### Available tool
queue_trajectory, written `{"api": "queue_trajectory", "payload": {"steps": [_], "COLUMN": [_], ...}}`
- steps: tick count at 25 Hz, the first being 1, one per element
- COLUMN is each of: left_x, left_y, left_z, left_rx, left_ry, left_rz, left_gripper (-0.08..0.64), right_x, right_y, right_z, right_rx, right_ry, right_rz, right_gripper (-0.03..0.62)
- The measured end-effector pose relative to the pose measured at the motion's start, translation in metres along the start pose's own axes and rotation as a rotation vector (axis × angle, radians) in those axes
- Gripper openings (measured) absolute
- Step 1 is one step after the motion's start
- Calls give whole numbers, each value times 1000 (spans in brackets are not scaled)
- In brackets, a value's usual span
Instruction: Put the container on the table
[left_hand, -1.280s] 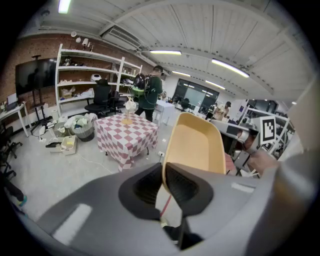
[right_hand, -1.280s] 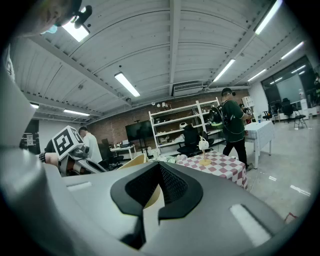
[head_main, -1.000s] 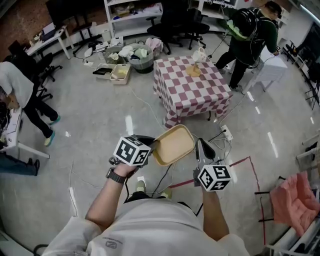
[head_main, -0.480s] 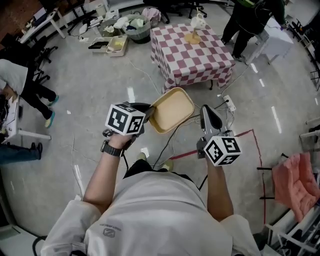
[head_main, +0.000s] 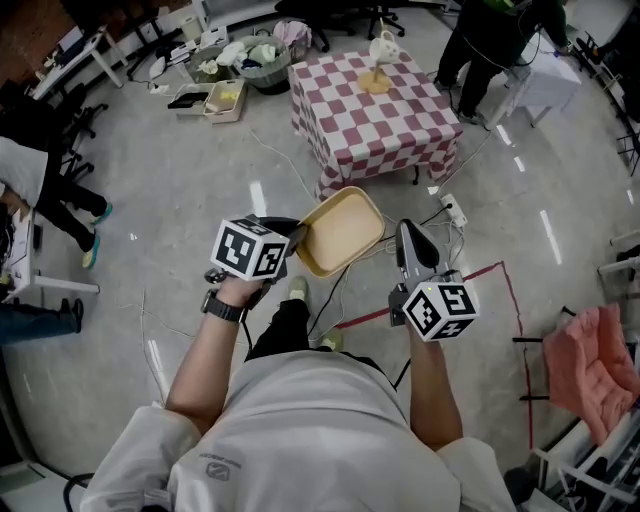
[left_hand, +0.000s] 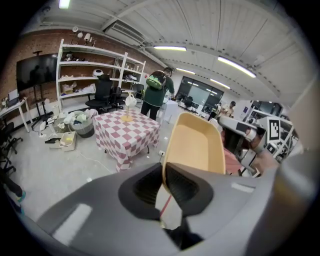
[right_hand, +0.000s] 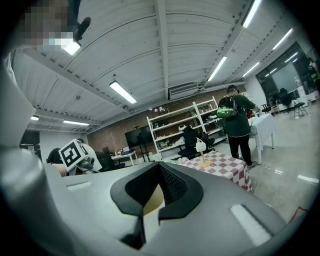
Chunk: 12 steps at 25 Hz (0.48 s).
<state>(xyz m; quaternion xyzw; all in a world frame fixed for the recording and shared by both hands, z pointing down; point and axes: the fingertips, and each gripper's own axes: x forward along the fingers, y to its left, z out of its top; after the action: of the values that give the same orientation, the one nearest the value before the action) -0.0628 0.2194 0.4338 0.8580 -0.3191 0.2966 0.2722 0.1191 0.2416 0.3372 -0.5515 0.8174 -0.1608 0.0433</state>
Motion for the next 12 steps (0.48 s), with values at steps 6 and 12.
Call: {"api": "queue_trajectory", "payload": {"steps": [6, 12], "left_x": [26, 53], "left_y": [21, 64], "left_z": [16, 42], "left_rx": [12, 22], "left_ry": [26, 49], "left_rz": [-17, -29], "left_gripper": [31, 31], "right_x": [33, 88], "right_y": [-13, -24], "right_z": [-1, 1], "right_rx": [3, 3], "right_ry": [12, 26], "right_rz": [-11, -24], "right_gripper": [11, 11]}}
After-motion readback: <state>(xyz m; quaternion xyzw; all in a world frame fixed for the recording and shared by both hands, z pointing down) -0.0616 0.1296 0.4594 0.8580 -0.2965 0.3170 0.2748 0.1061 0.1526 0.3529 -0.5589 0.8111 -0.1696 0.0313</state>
